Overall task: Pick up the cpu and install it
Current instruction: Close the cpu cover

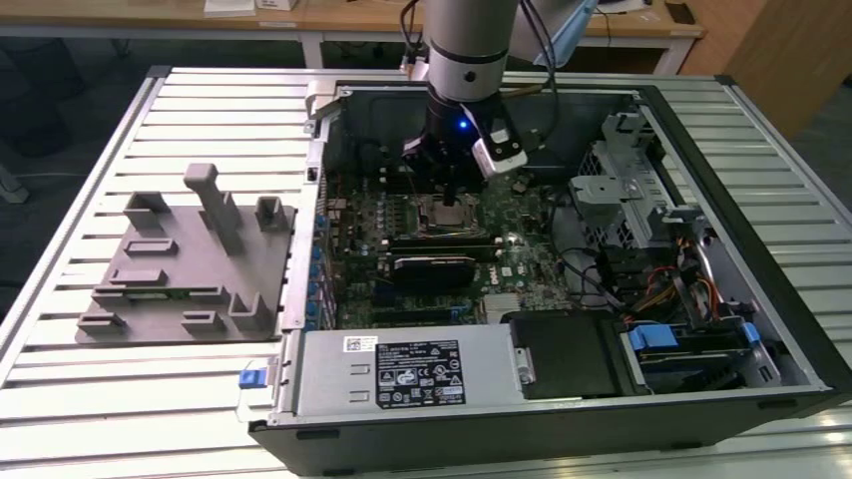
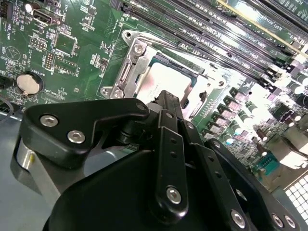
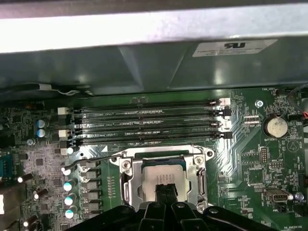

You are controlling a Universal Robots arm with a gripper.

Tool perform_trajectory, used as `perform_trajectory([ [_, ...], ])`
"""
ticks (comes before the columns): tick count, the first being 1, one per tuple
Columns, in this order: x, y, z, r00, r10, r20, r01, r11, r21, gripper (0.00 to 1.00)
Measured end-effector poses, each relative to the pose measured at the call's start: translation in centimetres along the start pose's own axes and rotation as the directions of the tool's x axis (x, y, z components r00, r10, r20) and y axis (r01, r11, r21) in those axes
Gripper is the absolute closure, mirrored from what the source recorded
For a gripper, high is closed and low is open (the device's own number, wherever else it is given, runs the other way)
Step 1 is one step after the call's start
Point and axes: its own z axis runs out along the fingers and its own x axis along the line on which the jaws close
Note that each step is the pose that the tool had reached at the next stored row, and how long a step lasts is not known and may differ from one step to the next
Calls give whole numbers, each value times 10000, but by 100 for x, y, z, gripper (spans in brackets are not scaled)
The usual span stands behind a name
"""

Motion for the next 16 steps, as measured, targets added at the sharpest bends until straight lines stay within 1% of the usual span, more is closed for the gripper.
perform_trajectory([
  [4, 0, -5, 24, 9999, -1, 115, 1, 10000, -8, 89],
  [8, 12, -11, 34, 9999, 0, 125, 0, 10000, -10, 89],
  [16, 92, -19, 50, 9999, 3, 126, -3, 10000, -9, 89],
])
